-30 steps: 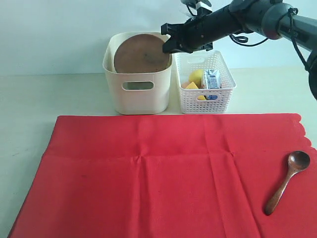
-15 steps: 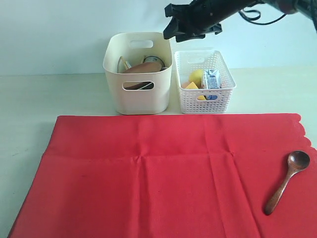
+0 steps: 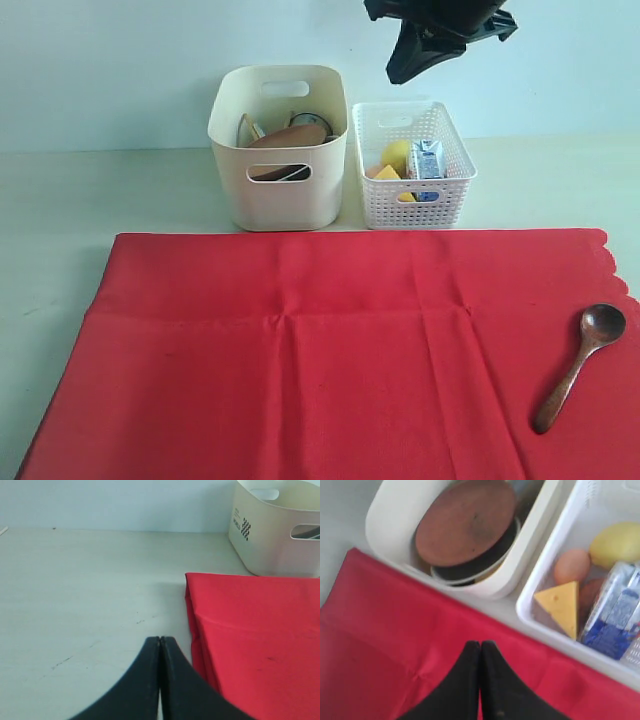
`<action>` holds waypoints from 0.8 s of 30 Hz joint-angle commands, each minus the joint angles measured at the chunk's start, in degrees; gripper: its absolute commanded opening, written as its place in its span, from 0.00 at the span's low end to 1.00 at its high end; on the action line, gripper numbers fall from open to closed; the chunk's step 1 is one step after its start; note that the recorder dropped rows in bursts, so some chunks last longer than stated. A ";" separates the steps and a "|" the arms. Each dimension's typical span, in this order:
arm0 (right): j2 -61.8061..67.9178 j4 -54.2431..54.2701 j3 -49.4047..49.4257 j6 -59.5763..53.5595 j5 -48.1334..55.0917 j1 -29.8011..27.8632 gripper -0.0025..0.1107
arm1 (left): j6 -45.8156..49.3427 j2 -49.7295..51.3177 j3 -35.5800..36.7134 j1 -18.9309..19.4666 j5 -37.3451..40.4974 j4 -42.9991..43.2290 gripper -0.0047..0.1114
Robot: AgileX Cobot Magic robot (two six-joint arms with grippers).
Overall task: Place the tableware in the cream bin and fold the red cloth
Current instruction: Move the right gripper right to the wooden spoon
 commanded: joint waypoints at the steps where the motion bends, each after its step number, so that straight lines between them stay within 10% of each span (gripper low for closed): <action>1: -9.56 -1.56 13.45 -3.41 -3.90 0.82 0.02 | -0.06 -0.35 0.16 -0.29 -0.73 0.03 0.04; 24: -38.07 -19.75 65.38 4.39 -17.55 0.82 0.02 | -0.06 -0.35 0.16 -0.29 -0.73 0.03 0.04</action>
